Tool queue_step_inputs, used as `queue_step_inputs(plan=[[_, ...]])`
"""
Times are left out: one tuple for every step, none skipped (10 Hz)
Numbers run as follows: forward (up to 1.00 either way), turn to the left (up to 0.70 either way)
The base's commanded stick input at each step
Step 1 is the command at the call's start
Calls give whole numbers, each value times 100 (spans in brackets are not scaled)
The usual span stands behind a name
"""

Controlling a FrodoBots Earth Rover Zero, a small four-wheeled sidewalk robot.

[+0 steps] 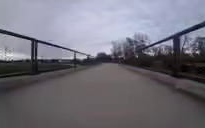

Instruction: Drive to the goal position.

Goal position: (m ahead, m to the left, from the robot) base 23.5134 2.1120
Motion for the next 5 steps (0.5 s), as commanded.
queue_step_inputs(plan=[[100, -39], [100, -16], [100, 0], [100, 0], [100, 0]])
